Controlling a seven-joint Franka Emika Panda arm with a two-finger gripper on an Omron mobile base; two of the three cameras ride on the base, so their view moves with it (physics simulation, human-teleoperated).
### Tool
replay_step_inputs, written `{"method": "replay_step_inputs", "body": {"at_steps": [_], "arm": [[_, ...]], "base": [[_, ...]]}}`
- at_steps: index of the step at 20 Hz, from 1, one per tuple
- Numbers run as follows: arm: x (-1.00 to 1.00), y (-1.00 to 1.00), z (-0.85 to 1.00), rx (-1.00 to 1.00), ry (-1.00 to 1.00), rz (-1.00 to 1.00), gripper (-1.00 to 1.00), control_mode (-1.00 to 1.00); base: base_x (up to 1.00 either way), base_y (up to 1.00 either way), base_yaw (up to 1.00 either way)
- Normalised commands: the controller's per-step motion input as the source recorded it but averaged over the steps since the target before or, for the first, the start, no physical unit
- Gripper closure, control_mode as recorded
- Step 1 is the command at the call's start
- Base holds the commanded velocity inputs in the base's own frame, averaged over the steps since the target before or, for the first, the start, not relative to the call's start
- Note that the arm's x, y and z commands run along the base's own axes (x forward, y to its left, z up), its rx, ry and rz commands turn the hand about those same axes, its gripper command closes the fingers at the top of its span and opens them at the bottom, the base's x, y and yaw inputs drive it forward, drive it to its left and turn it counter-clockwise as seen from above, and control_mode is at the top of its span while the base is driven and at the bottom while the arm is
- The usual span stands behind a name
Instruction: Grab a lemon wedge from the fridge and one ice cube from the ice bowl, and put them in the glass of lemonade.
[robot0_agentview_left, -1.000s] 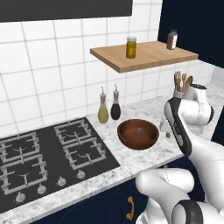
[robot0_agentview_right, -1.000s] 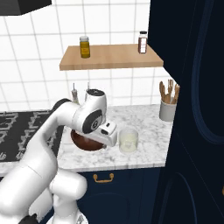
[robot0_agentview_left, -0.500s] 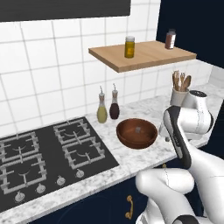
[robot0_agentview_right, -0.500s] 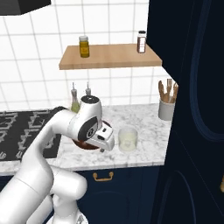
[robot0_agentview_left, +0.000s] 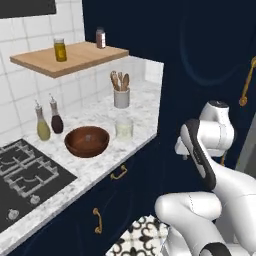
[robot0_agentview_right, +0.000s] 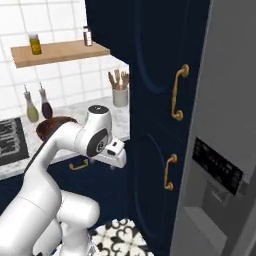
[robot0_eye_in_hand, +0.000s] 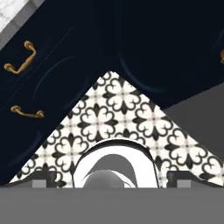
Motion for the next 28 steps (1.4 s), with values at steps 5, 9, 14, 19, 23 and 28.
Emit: {"method": "replay_step_inputs", "body": {"at_steps": [5, 9, 14, 19, 23, 28], "arm": [[0.00, 0.00, 0.00, 0.00, 0.00, 0.00, -1.00, 1.00], [0.00, 0.00, 0.00, 0.00, 0.00, 0.00, -1.00, 1.00], [0.00, 0.00, 0.00, 0.00, 0.00, 0.00, -1.00, 1.00], [0.00, 0.00, 0.00, 0.00, 0.00, 0.00, -1.00, 1.00], [0.00, 0.00, 0.00, 0.00, 0.00, 0.00, -1.00, 1.00], [0.00, 0.00, 0.00, 0.00, 0.00, 0.00, -1.00, 1.00]], "base": [[-0.40, 0.00, -0.82], [-0.29, -0.01, -0.82], [-0.17, -0.13, -0.80], [0.07, -0.55, -0.73], [0.11, -0.48, -0.18], [-0.47, 0.02, 0.12]]}}
